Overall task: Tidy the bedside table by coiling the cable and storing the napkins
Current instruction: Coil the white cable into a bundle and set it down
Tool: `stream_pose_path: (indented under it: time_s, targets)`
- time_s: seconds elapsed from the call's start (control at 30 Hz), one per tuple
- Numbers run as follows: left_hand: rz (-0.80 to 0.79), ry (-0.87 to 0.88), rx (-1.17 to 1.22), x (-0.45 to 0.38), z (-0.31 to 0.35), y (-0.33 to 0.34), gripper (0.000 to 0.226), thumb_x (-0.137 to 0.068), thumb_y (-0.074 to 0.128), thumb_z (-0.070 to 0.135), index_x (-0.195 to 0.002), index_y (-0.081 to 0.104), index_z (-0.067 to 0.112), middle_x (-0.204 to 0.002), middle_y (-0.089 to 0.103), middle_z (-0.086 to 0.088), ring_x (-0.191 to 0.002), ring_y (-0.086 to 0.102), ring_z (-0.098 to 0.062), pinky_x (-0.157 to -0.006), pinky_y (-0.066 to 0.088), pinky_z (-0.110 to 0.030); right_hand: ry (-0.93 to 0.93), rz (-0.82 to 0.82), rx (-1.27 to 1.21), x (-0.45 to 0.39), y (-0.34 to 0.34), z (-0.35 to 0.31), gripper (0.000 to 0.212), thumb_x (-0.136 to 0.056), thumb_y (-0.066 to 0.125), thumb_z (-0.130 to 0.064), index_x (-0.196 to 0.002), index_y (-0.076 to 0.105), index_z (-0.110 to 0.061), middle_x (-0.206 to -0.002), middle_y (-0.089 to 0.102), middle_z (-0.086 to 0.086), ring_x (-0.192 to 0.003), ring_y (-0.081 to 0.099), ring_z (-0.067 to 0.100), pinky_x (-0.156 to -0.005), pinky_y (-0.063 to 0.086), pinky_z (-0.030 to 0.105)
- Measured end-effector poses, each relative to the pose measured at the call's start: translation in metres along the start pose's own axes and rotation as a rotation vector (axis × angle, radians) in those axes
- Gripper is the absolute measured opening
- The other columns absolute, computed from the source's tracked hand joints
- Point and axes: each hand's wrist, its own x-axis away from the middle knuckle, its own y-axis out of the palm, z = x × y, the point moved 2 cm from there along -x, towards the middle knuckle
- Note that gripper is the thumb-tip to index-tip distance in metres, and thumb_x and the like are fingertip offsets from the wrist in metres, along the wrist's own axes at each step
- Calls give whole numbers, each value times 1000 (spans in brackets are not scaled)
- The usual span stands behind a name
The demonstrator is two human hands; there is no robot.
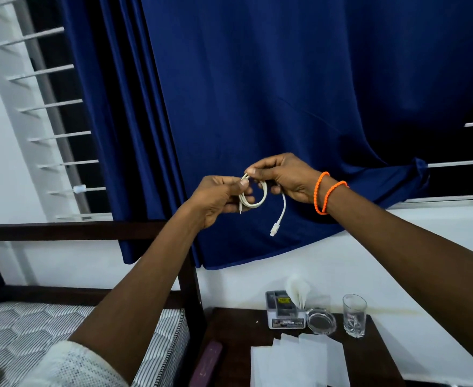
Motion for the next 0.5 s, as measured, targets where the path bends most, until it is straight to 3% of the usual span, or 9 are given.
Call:
stream_pose_path:
  time_s: [0.17,0.3,0.43,0.5]
  targets:
    - [78,-28,76,-2,-3,-8,18,-96,68,15,-105,73,0,-87,75,-10,-81,77,-26,-73,63,-43,73,1,-36,4,-10,7,21,-93,70,-19,-110,71,-8,-93,75,6,-75,70,12,-46,42,19]
    - [168,-106,254,-5,-5,-14,14,-96,67,13,-101,73,2,-82,75,-7,-76,77,-22,-67,63,-40,31,88,0,10,-19,16,13,-89,73,-8,-102,71,-7,-82,71,10,-57,64,11,-41,41,19]
    - [237,-146,305,-7,-10,-12,14,-92,72,13,-98,72,1,-76,76,-6,-72,76,-21,-64,63,-39,-55,54,334,21,-12,25,22,-86,75,-9,-107,71,-15,-74,72,16,-54,64,16,-41,45,25]
    - [270,-154,325,-8,-13,-11,12,-92,71,11,-98,71,0,-75,75,-6,-70,76,-20,-62,63,-38,-120,66,499,26,-6,29,30,-88,72,-13,-115,68,-24,-74,74,7,-55,66,17,-44,50,26]
